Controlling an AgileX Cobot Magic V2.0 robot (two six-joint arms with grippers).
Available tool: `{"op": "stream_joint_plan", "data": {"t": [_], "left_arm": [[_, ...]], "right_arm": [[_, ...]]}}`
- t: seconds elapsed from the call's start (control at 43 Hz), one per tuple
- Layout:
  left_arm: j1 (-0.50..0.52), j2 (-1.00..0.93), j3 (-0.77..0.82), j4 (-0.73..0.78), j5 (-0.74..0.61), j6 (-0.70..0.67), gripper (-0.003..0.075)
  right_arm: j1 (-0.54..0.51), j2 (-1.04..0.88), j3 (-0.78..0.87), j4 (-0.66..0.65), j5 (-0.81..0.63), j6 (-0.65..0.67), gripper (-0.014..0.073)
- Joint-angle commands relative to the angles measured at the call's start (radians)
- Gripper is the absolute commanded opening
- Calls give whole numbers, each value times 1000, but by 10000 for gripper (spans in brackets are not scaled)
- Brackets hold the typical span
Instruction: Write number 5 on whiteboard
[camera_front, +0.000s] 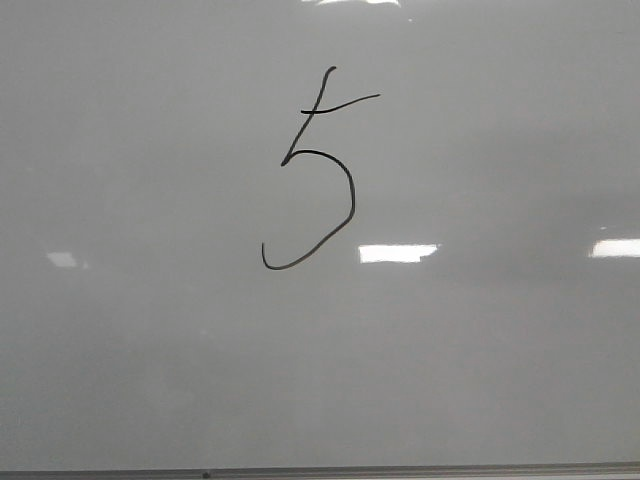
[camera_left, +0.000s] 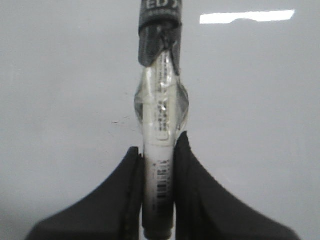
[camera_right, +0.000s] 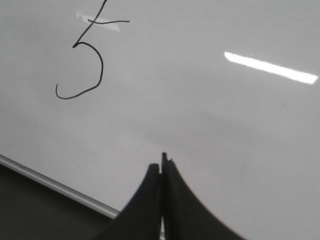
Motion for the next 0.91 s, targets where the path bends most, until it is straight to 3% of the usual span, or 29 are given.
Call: {"op": "stream_joint_plan", "data": {"t": [0.0,0.349,0.721,0.884], "left_arm": [[14,70,-26,-43,-157,-11,8],[12,444,-108,-71,-273,-6,11],[12,658,-205,-30,-309,3,15],[12,663,-205,-16,-324,3,122]], "right_arm": [[-5,2,-26,21,-71,-1,-68],[-5,2,-26,28,-70,-1,-68],[-5,2,-26,29,-69,-1,-68],[-5,2,-26,29,-66,-1,-68]]}}
